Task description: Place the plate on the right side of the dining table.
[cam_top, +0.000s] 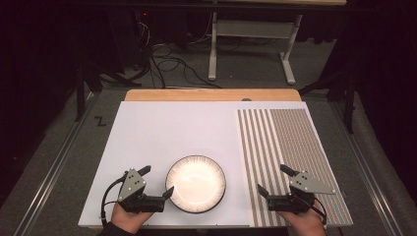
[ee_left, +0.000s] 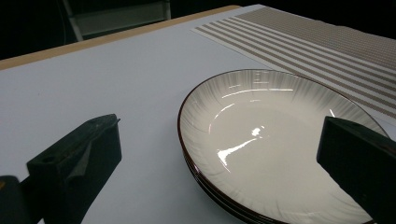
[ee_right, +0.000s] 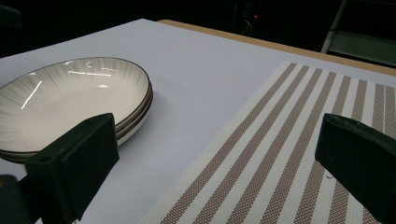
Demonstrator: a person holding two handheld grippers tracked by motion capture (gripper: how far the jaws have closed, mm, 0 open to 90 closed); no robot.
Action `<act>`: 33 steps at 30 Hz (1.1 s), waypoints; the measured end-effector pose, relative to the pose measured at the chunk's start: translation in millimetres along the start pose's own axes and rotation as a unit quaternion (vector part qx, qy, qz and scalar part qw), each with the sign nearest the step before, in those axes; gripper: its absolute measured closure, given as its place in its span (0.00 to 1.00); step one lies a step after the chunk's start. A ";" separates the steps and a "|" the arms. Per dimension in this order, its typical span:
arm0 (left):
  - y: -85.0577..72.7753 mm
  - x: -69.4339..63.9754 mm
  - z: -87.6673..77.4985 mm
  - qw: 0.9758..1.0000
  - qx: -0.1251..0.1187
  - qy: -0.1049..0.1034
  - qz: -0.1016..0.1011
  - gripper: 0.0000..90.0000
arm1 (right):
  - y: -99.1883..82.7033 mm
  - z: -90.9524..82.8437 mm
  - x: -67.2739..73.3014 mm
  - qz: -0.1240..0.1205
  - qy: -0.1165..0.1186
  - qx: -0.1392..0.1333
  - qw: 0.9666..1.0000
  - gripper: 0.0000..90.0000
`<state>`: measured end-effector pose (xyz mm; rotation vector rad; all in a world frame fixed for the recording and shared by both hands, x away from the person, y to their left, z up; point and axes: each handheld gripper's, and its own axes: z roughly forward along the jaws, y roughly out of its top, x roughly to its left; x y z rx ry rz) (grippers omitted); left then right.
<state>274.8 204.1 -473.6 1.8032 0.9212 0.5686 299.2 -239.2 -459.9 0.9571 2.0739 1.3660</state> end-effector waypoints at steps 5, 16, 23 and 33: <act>-0.7 0.6 1.9 1.000 0.005 -0.002 0.000 0.02 | -0.8 -0.4 0.0 0.001 -0.001 0.000 1.000 0.00; -1.2 1.5 2.5 1.000 0.006 -0.002 -0.003 0.02 | -2.4 0.5 -0.5 0.006 0.003 0.000 1.000 0.00; -2.1 2.8 3.2 1.000 0.011 0.000 -0.006 0.03 | -1.9 -0.1 -0.2 0.007 0.002 -0.001 1.000 0.00; -2.1 3.5 3.7 1.000 0.016 -0.003 -0.013 0.03 | -2.3 0.8 0.3 0.004 0.001 -0.001 1.000 0.00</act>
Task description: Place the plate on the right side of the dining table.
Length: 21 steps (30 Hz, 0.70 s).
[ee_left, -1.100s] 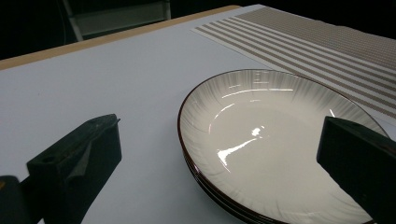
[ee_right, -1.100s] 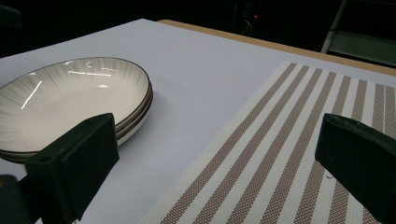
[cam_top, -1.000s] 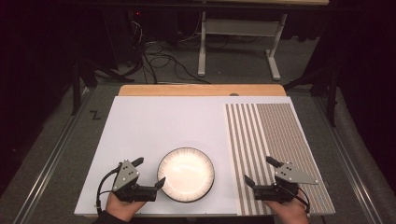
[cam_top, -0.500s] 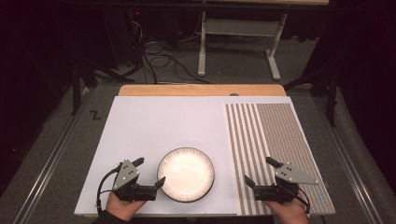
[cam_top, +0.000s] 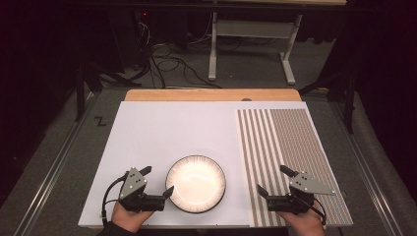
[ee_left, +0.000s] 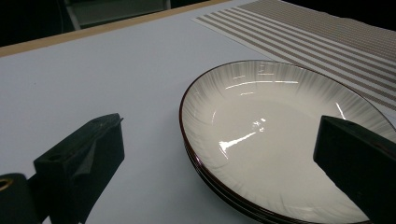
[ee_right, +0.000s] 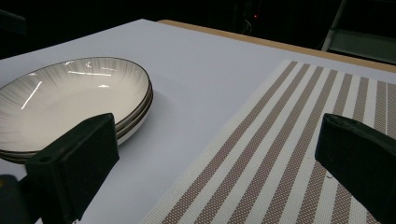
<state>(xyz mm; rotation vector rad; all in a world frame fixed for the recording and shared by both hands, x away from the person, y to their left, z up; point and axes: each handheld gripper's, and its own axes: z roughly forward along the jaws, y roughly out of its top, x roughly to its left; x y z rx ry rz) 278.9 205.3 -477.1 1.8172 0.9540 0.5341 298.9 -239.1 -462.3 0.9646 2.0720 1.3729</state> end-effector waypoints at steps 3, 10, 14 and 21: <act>-0.3 0.6 0.2 1.000 0.001 0.000 -0.002 0.03 | 0.7 0.0 1.0 0.000 -0.001 0.001 1.000 0.00; 0.5 -0.3 0.3 1.000 -0.001 0.000 0.000 0.03 | 3.0 -1.2 4.5 -0.007 -0.011 0.005 1.000 0.11; 0.3 0.6 -0.3 1.000 -0.001 -0.001 0.000 0.03 | 5.7 -0.7 7.5 -0.003 -0.008 0.004 1.000 0.20; 0.3 0.7 -0.5 1.000 -0.001 -0.003 0.002 0.03 | 7.4 3.1 11.9 -0.004 -0.002 0.007 1.000 0.28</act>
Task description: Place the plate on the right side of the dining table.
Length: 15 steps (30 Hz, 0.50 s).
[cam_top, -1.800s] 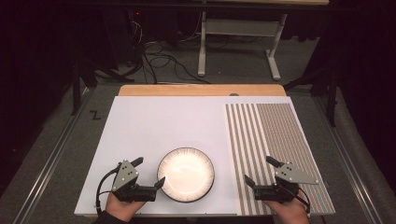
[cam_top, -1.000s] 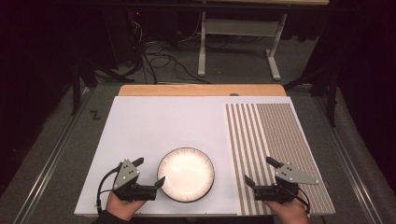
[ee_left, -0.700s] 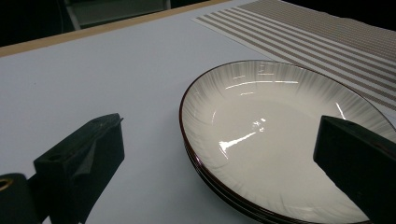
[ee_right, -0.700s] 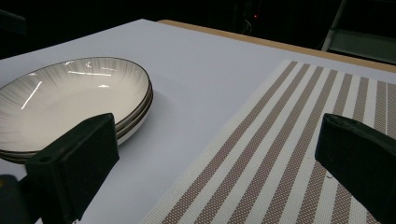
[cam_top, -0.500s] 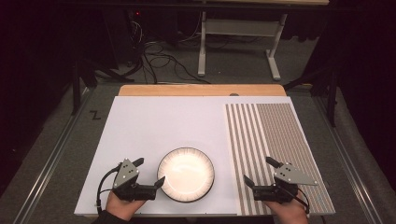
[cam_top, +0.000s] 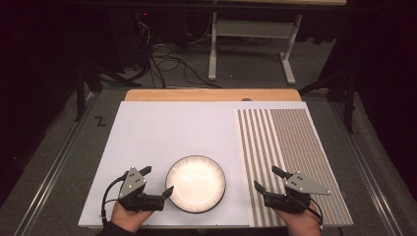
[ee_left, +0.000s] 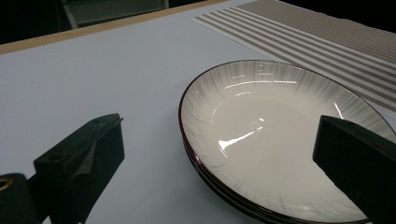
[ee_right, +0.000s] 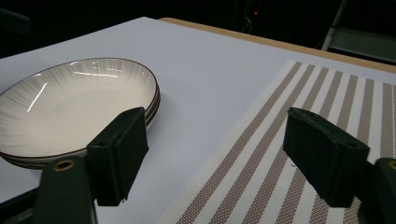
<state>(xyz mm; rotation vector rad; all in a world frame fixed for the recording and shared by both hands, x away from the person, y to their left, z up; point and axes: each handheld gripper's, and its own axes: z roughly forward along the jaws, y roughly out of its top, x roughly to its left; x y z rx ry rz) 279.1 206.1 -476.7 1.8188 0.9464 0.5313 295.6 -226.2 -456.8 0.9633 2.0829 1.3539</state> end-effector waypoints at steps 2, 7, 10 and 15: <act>0.0 -0.5 0.4 1.000 0.000 0.000 0.000 0.03 | 1.3 2.9 3.1 0.004 0.006 0.002 1.000 0.37; -0.1 -0.2 0.8 1.000 0.001 -0.001 0.000 0.03 | 4.3 8.3 7.4 0.001 0.019 0.004 1.000 0.48; -0.5 0.6 0.3 1.000 0.001 -0.002 -0.003 0.03 | 8.2 13.8 12.4 0.001 0.028 0.008 1.000 0.54; -1.1 2.0 -0.5 1.000 -0.001 -0.002 -0.007 0.03 | 15.1 27.8 22.9 -0.005 0.036 0.020 0.999 0.58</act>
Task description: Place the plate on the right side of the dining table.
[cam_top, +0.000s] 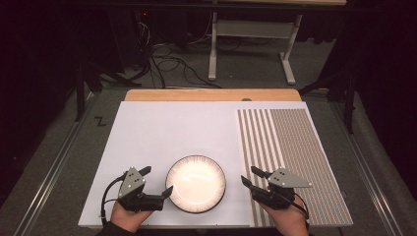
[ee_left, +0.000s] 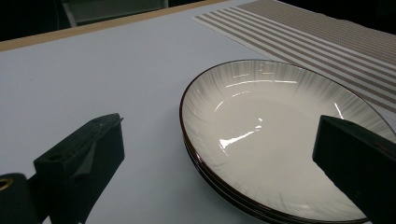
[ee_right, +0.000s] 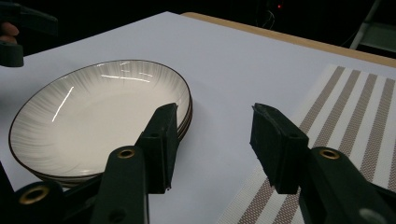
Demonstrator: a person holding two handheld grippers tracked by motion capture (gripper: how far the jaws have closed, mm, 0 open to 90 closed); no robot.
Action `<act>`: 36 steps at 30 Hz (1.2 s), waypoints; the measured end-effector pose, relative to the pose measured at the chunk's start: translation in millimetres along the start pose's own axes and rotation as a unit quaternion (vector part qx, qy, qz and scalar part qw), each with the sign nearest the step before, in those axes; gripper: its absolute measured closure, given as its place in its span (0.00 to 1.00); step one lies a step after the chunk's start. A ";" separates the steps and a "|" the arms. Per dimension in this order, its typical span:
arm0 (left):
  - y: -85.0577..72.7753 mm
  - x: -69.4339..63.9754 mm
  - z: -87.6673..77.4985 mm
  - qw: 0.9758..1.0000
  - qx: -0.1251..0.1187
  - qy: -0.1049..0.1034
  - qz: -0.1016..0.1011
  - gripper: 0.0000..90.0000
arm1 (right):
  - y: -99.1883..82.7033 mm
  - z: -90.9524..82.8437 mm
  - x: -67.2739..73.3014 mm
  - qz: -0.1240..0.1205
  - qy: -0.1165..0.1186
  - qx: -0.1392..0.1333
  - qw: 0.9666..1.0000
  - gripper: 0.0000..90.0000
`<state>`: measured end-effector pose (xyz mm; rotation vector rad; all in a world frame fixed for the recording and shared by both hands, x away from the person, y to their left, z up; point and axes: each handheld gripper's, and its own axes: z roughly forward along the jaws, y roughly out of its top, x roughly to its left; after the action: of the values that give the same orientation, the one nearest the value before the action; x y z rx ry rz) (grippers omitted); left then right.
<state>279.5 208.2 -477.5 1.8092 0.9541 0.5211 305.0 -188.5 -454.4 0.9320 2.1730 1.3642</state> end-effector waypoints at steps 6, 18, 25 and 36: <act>-0.3 2.2 -1.1 1.000 -0.002 0.002 -0.004 0.03 | 7.5 12.8 5.7 -0.006 0.005 0.008 1.000 0.62; 4.1 4.5 -6.8 0.999 -0.018 -0.006 -0.029 0.03 | 24.9 40.4 15.1 -0.006 0.012 0.006 1.000 0.68; 14.2 -1.1 -20.1 0.999 -0.006 -0.008 -0.042 0.03 | 16.2 40.4 18.5 -0.012 0.016 0.013 1.000 0.71; 1.1 8.8 -9.5 0.997 -0.031 -0.010 -0.074 0.04 | -2.2 51.2 20.7 -0.003 0.025 0.041 0.999 0.83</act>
<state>278.4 220.4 -473.1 1.6713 1.0378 0.4342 323.0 -142.2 -478.6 0.9310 2.2820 1.3171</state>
